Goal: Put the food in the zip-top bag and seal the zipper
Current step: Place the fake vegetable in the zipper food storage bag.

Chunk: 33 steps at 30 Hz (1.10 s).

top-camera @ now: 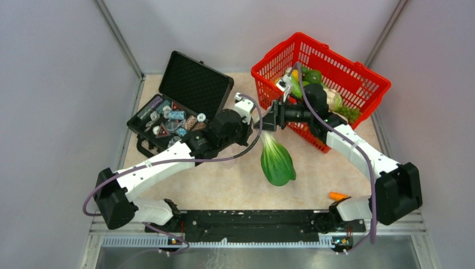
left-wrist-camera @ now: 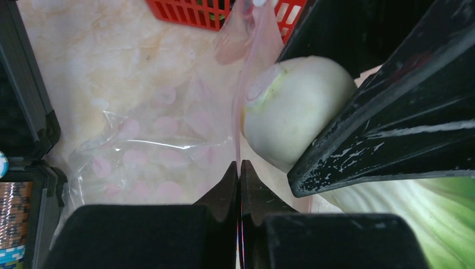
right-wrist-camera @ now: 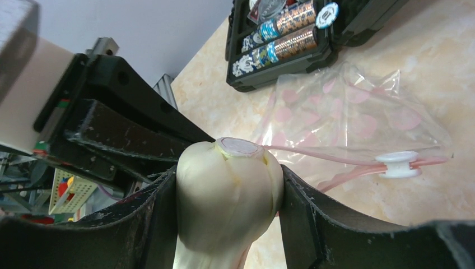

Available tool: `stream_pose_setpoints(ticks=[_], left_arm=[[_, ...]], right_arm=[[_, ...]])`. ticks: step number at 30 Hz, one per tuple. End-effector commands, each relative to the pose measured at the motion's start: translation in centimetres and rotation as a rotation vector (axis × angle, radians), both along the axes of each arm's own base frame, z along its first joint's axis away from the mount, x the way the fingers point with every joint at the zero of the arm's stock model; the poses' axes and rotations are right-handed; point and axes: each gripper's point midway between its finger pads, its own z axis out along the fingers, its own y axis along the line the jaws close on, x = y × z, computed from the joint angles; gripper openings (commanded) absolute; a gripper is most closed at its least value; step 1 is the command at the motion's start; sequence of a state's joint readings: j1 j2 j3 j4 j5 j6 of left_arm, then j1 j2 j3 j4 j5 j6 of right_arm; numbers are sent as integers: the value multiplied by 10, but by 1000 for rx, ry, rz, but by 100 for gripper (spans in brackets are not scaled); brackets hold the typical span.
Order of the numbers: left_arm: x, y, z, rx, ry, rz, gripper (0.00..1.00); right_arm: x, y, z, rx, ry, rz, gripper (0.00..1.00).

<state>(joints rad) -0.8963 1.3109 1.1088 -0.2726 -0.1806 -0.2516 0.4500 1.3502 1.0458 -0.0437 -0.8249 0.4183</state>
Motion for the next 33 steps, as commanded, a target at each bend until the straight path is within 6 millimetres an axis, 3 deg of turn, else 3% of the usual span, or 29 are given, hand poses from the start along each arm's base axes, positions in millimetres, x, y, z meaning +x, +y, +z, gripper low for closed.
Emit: stream_pose_setpoints(ticks=[1,5,13,17,24,29,33], left_arm=[[10,4,20,-39,-61,57,0],[13,6,22,-51,-59,87,0],[1,-12,30,-89,-88,-49,0],[-13,-26,15,-50,-71,-170,0],[-21,-33,-18,49,-37,-193,0],[-23,-34,-40,105,1,-184,0],[-22,-30,-72,144,46,-148,0]], right_arm=[[-6,1,-4,-23,-19,14,0],[-12,-6,-16,-71,-2,11,0],[6,-9,-60,-143,167,-124,3],[9,-10,-70,-181,232,-156,5],[22,-22,-100,-281,331,-328,10],[11,-12,-112,-288,332,-271,16],[6,-26,-146,-373,293,-322,25]])
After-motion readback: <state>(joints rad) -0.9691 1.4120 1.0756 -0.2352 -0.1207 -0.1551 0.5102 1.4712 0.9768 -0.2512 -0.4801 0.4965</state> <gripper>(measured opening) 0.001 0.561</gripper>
